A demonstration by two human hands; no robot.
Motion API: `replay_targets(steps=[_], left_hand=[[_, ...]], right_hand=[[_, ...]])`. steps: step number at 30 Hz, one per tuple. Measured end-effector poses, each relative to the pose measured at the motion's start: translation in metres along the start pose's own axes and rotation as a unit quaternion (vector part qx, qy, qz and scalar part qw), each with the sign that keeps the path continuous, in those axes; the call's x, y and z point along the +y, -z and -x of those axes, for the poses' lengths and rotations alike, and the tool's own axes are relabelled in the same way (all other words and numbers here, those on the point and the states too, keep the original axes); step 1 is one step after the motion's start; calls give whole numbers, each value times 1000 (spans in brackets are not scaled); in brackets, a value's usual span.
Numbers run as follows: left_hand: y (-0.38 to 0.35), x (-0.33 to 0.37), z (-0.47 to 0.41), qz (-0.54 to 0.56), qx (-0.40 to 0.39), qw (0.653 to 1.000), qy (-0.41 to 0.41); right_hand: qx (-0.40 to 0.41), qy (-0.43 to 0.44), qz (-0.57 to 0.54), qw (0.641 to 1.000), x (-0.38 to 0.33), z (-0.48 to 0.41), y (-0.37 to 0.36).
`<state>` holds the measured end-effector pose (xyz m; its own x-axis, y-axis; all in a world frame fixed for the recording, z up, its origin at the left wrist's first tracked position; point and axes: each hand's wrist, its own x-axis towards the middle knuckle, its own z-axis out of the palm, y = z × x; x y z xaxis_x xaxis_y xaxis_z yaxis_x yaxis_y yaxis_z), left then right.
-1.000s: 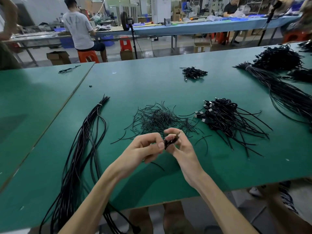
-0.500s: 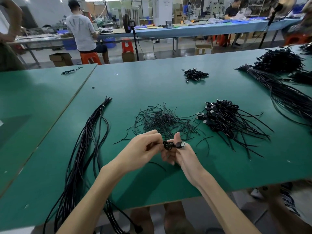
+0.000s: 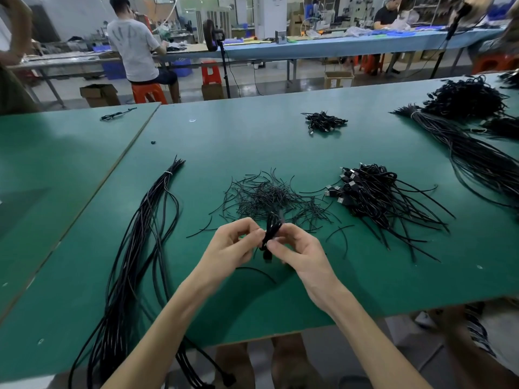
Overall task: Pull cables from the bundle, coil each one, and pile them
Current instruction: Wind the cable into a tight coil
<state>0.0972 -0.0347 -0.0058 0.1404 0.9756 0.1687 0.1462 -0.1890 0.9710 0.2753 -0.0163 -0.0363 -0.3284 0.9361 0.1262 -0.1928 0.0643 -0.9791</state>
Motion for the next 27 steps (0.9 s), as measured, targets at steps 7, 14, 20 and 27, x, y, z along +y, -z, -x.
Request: replay_targets(steps=[7, 14, 20, 27], left_hand=[[-19, 5, 0, 206, 22, 957, 201], [-21, 6, -1, 86, 52, 990, 104], [-11, 3, -4, -251, 36, 957, -141], [-6, -7, -7, -243, 30, 958, -151]], right_hand=[[96, 80, 92, 988, 10, -3, 2], [135, 46, 37, 989, 9, -2, 1], [97, -22, -66, 993, 1, 0, -4], [38, 18, 31, 999, 1, 0, 0]])
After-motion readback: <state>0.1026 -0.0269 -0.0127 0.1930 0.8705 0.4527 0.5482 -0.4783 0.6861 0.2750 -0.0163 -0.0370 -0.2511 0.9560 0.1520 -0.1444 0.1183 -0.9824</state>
